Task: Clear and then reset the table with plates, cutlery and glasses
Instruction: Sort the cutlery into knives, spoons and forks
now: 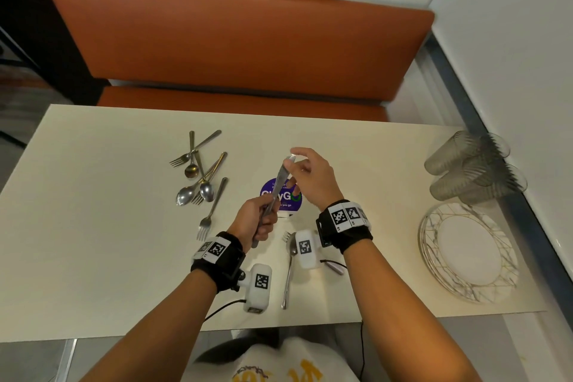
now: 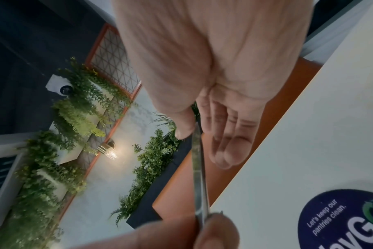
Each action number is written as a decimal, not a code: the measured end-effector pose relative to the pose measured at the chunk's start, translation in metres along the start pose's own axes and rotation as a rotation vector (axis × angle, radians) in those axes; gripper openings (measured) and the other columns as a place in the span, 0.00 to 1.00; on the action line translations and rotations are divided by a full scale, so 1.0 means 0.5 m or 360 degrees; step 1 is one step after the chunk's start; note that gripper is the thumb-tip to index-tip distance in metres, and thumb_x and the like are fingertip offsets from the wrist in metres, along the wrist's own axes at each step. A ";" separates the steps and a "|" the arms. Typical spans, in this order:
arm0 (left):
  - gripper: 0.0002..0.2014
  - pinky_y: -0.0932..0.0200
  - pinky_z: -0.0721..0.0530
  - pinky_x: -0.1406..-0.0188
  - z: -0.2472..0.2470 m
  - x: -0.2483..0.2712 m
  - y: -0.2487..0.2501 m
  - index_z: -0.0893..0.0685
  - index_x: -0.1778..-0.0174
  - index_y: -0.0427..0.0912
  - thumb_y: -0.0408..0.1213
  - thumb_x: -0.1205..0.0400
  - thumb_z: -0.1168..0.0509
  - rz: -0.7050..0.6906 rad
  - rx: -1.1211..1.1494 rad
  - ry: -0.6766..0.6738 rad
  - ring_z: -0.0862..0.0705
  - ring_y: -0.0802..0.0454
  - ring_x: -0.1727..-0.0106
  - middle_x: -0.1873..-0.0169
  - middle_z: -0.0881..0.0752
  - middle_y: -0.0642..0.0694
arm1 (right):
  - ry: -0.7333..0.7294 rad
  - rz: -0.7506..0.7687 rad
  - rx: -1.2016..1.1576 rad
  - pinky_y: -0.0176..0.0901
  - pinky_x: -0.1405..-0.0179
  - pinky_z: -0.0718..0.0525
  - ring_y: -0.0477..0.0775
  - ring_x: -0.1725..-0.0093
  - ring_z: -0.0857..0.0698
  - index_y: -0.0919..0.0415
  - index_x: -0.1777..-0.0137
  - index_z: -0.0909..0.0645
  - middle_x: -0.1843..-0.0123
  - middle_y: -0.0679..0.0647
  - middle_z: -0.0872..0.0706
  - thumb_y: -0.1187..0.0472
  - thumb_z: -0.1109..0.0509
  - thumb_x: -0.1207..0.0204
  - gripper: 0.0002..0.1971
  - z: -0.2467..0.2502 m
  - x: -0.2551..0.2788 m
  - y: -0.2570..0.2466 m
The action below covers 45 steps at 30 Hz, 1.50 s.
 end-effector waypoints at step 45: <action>0.06 0.41 0.14 0.52 0.124 -0.262 0.147 0.05 0.52 0.37 0.25 0.20 0.26 -0.0677 -0.2196 0.0682 0.20 0.39 0.46 0.54 0.14 0.39 | -0.0110 -0.0057 0.0431 0.45 0.50 0.13 0.54 0.55 0.13 0.62 0.48 0.10 0.54 0.55 0.10 0.64 0.20 0.26 0.08 0.010 -0.187 0.310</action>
Point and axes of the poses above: each hand's wrist, its own x-axis away from the middle knuckle, its own z-axis out of the back of the hand, y = z × x, the point moved 10 cm from there along -x, towards the middle knuckle
